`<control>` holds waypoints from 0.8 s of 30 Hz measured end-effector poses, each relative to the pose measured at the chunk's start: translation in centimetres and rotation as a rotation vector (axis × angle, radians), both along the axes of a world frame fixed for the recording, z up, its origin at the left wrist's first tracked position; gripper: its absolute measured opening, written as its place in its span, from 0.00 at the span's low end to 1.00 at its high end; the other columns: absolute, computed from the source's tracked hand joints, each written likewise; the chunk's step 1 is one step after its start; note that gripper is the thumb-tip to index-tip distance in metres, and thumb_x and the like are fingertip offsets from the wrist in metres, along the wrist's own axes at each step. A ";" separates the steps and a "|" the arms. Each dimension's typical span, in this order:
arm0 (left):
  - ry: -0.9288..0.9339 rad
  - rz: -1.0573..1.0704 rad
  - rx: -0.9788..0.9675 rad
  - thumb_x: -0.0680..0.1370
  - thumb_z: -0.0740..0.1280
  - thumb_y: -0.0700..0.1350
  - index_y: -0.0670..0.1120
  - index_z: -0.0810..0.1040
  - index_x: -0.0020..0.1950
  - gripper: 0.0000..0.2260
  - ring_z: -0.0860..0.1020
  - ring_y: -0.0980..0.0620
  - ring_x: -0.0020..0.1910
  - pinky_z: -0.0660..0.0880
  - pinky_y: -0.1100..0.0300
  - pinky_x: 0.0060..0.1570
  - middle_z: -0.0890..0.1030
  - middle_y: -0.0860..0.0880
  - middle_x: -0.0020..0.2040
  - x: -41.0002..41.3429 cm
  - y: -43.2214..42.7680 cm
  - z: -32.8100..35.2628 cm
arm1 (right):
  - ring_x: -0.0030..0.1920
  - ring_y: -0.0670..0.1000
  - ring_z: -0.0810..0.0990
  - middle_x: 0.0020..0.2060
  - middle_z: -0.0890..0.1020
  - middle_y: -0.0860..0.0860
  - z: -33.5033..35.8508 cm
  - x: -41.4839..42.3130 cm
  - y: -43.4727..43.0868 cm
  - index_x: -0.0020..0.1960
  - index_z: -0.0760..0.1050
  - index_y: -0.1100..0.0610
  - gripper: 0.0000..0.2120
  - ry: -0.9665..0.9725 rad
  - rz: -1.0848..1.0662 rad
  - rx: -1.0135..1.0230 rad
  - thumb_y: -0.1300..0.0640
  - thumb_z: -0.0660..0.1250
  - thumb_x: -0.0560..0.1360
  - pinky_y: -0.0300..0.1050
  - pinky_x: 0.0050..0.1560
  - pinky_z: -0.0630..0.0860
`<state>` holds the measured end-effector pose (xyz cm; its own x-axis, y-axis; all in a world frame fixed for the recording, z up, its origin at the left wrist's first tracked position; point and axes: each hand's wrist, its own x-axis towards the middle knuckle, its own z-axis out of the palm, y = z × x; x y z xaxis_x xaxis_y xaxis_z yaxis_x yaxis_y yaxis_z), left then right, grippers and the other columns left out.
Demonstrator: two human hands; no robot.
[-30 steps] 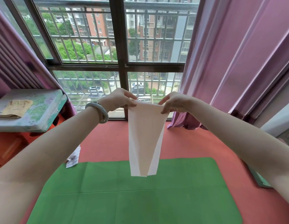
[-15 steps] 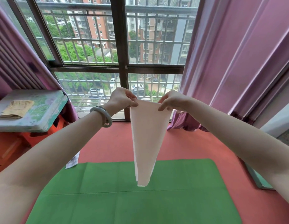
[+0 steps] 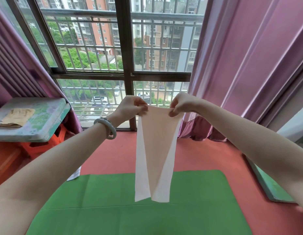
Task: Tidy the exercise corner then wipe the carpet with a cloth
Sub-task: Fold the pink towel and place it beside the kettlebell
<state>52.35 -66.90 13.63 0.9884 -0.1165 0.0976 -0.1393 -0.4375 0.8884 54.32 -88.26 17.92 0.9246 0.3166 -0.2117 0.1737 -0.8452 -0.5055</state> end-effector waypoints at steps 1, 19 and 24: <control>0.002 -0.015 -0.041 0.73 0.70 0.35 0.43 0.79 0.41 0.04 0.82 0.45 0.39 0.81 0.53 0.46 0.82 0.43 0.38 -0.1 -0.1 0.1 | 0.38 0.45 0.77 0.35 0.80 0.50 0.1 -0.1 -0.2 0.46 0.82 0.60 0.07 0.000 0.016 -0.017 0.62 0.74 0.68 0.32 0.36 0.71; 0.034 -0.035 -0.331 0.58 0.77 0.64 0.47 0.75 0.55 0.32 0.82 0.53 0.46 0.79 0.60 0.46 0.82 0.46 0.49 -1.0 2.4 -2.6 | 0.39 0.50 0.75 0.40 0.78 0.56 0.6 -0.1 3.8 0.49 0.77 0.69 0.12 -0.050 0.159 0.279 0.59 0.68 0.75 0.44 0.44 0.74; 0.264 -0.084 -0.331 0.55 0.81 0.57 0.47 0.76 0.57 0.35 0.82 0.54 0.51 0.77 0.65 0.45 0.83 0.52 0.51 -3.4 2.5 -10.6 | 0.28 0.41 0.73 0.32 0.76 0.48 3.7 -0.7 4.9 0.49 0.79 0.65 0.07 -0.115 0.207 0.356 0.61 0.69 0.74 0.37 0.35 0.73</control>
